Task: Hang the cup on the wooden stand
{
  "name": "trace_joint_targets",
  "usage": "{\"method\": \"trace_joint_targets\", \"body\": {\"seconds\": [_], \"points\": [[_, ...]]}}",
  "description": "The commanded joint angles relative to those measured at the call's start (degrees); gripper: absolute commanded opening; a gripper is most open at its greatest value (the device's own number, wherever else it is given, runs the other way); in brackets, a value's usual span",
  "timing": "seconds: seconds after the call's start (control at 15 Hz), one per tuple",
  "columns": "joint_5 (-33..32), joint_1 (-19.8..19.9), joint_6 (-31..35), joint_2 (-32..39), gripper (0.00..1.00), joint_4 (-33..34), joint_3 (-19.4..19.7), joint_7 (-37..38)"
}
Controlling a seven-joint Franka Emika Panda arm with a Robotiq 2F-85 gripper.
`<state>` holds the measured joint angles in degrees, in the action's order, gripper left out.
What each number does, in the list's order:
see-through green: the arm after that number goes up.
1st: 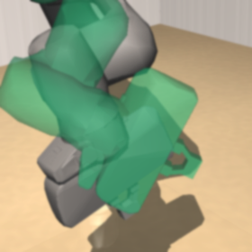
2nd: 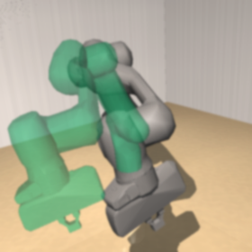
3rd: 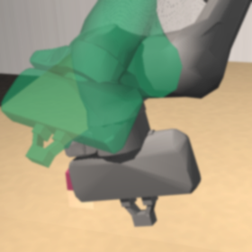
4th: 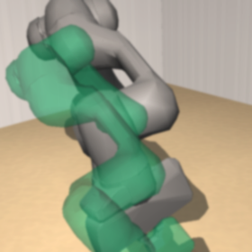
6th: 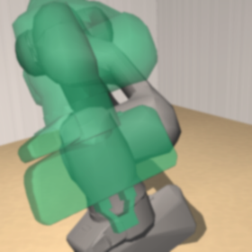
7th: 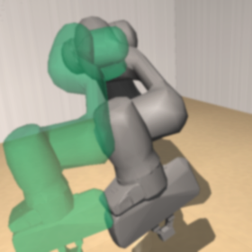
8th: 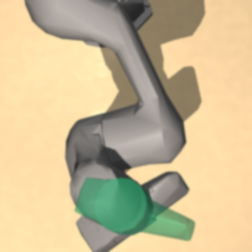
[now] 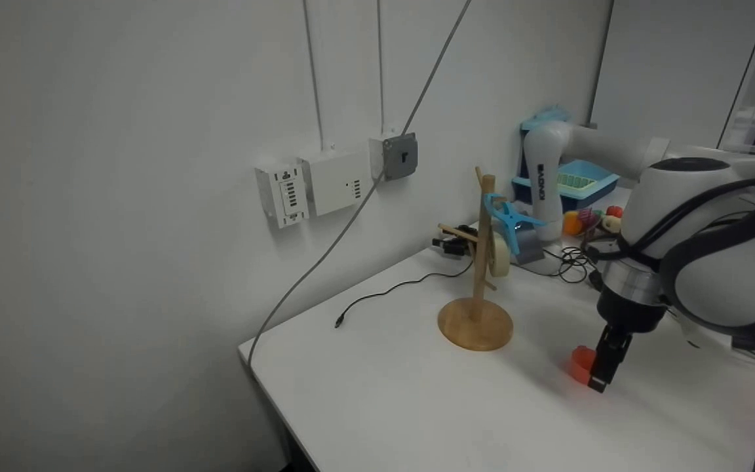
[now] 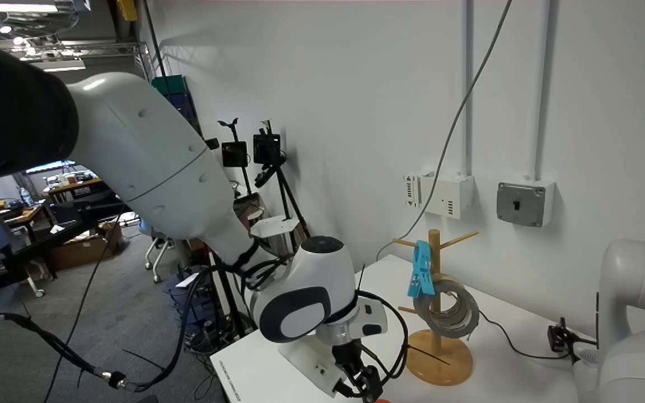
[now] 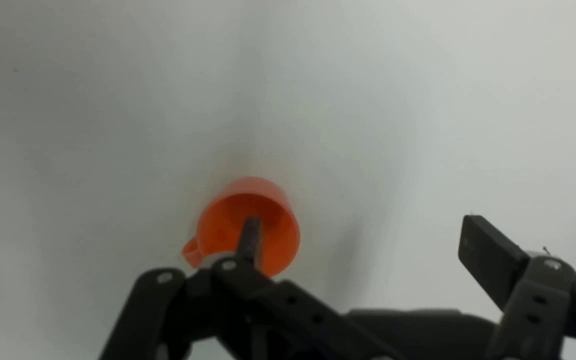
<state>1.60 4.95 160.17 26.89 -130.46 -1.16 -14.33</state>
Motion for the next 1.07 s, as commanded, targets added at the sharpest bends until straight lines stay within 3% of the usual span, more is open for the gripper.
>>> {"method": "trace_joint_targets", "body": {"seconds": [0.0, 1.0], "points": [[0.03, 1.54, 1.83, 2.34, 1.0, 1.22, -1.39, -0.13], [-0.77, 2.13, 2.34, 8.92, 1.0, 7.12, -1.44, -0.31]]}}
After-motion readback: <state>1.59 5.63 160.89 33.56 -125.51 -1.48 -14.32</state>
